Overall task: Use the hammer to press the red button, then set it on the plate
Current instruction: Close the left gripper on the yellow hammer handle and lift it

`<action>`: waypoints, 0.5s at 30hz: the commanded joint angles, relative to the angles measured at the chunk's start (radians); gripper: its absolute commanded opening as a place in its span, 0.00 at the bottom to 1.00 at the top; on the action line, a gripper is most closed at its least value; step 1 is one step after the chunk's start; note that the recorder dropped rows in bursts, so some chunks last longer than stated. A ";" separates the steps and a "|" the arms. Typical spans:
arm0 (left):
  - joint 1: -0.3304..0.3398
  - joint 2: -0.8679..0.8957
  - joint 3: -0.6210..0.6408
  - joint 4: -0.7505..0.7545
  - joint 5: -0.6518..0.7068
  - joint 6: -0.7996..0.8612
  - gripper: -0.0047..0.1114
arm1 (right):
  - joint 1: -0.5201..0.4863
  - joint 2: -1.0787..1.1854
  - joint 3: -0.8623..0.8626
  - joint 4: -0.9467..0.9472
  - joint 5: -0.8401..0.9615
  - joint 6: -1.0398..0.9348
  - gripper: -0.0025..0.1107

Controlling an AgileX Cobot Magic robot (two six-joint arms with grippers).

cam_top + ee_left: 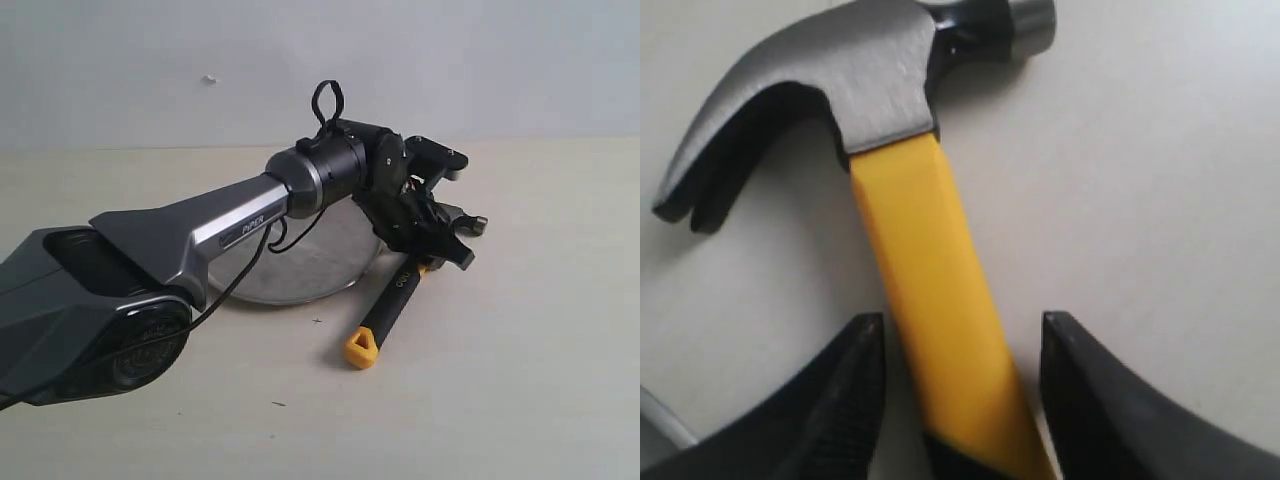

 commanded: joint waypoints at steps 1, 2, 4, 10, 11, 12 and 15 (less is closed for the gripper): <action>-0.001 -0.008 -0.006 0.009 0.056 0.009 0.46 | -0.005 -0.005 0.004 0.000 -0.010 -0.001 0.02; -0.001 -0.008 -0.006 0.010 0.058 0.009 0.45 | -0.005 -0.005 0.004 0.000 -0.010 -0.001 0.02; -0.001 -0.008 -0.006 0.010 0.070 0.009 0.35 | -0.005 -0.005 0.004 0.000 -0.010 -0.001 0.02; -0.001 -0.008 -0.006 0.026 0.094 -0.016 0.04 | -0.005 -0.005 0.004 0.000 -0.010 -0.001 0.02; -0.001 -0.008 -0.006 0.028 0.097 -0.018 0.04 | -0.005 -0.005 0.004 0.000 -0.010 -0.001 0.02; -0.001 -0.008 -0.006 0.031 0.099 -0.018 0.04 | -0.005 -0.005 0.004 0.000 -0.010 -0.001 0.02; -0.001 -0.008 -0.006 0.035 0.099 -0.027 0.04 | -0.005 -0.005 0.004 0.000 -0.010 -0.001 0.02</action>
